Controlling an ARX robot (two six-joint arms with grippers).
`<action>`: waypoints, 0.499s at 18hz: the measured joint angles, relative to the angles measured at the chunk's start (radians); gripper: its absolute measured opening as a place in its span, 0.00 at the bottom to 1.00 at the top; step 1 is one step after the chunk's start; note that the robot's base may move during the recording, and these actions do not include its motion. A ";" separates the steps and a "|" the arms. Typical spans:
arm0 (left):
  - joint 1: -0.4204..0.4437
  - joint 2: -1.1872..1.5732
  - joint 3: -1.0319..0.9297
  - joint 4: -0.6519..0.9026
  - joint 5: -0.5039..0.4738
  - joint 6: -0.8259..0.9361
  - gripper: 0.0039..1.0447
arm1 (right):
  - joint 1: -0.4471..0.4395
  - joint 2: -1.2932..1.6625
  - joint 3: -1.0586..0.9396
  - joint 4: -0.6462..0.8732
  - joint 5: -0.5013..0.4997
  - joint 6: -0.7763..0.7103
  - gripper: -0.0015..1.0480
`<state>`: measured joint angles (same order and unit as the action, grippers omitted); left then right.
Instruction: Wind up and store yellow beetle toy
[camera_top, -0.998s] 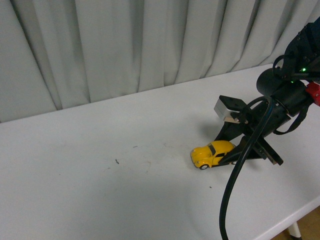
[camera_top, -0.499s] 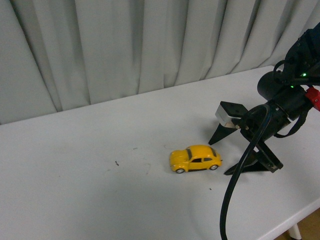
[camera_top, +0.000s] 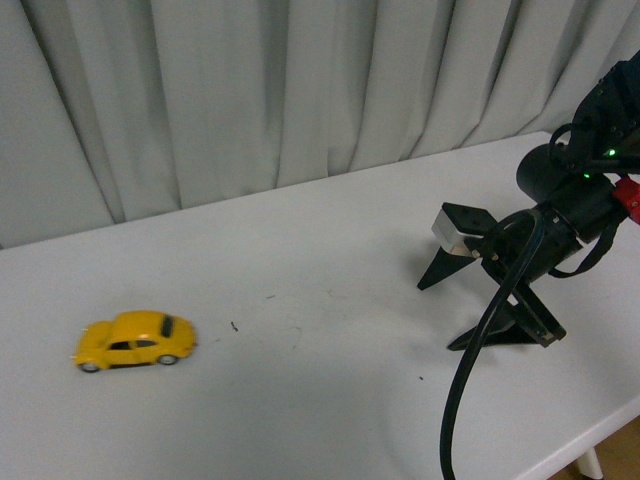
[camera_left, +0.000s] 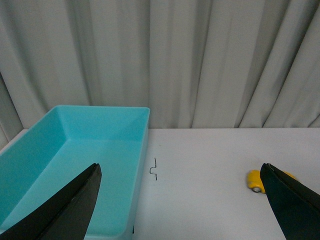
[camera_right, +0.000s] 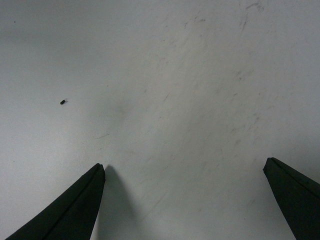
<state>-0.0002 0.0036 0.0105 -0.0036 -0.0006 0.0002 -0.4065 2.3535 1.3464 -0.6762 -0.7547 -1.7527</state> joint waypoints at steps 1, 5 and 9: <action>0.000 0.000 0.000 0.000 0.000 0.000 0.94 | 0.000 -0.006 -0.011 0.017 -0.003 0.010 0.94; 0.000 0.000 0.000 0.000 0.000 0.000 0.94 | 0.029 -0.088 -0.081 0.103 0.008 0.030 0.94; 0.000 0.000 0.000 0.000 0.000 0.000 0.94 | 0.072 -0.373 -0.146 0.145 -0.116 0.023 0.94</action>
<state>-0.0002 0.0036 0.0105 -0.0036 -0.0010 0.0002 -0.3344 1.9808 1.2007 -0.5308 -0.8711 -1.7302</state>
